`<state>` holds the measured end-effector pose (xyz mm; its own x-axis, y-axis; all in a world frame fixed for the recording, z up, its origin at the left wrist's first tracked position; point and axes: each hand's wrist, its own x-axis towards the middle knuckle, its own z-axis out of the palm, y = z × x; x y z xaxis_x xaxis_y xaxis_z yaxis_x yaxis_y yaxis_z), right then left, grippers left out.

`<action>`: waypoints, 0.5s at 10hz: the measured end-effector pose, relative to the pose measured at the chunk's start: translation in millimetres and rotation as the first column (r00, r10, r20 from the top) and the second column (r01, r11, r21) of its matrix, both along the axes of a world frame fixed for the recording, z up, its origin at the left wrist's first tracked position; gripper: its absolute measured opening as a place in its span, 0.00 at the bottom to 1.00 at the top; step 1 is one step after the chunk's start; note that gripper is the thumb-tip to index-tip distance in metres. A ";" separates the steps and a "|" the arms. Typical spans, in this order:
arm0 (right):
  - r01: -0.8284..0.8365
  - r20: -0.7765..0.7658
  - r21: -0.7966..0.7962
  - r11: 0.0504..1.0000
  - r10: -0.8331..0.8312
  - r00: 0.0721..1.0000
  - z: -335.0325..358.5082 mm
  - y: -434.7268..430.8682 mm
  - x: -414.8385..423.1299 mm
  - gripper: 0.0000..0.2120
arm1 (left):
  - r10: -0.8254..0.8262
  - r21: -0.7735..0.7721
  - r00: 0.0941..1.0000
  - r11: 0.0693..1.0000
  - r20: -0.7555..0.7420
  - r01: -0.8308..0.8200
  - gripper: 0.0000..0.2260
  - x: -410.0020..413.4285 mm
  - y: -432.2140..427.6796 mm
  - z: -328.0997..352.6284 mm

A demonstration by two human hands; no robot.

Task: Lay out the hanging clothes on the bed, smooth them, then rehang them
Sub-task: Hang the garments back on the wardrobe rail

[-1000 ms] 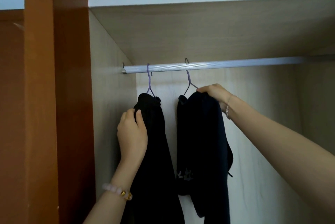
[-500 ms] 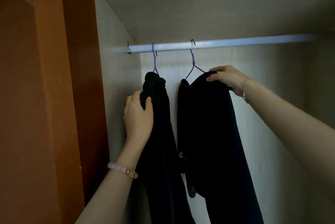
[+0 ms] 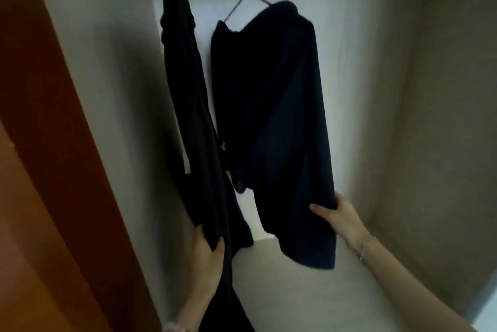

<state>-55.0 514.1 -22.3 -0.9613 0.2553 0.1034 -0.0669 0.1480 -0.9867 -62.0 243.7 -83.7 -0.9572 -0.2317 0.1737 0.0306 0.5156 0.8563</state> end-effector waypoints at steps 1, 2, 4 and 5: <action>0.046 0.143 0.041 0.998 -0.051 0.988 -60.2 15.0 24.1 0.13 | -0.048 -0.022 0.979 0.998 0.200 0.054 0.22 25.3 3.9 -56.3; 0.056 0.340 0.037 0.998 -0.066 0.938 -131.2 30.8 64.0 0.09 | -0.146 -0.024 0.901 0.985 0.408 0.170 0.22 63.3 6.5 -108.1; 0.246 0.604 -0.115 0.962 -0.129 0.786 -218.1 17.1 151.2 0.08 | -0.302 -0.003 0.538 0.870 0.787 0.493 0.27 103.4 -2.9 -195.8; 0.418 0.693 -0.157 0.895 -0.202 0.692 -248.9 -9.5 210.2 0.05 | -0.411 0.079 0.454 0.803 0.791 0.590 0.20 225.5 -9.8 -297.4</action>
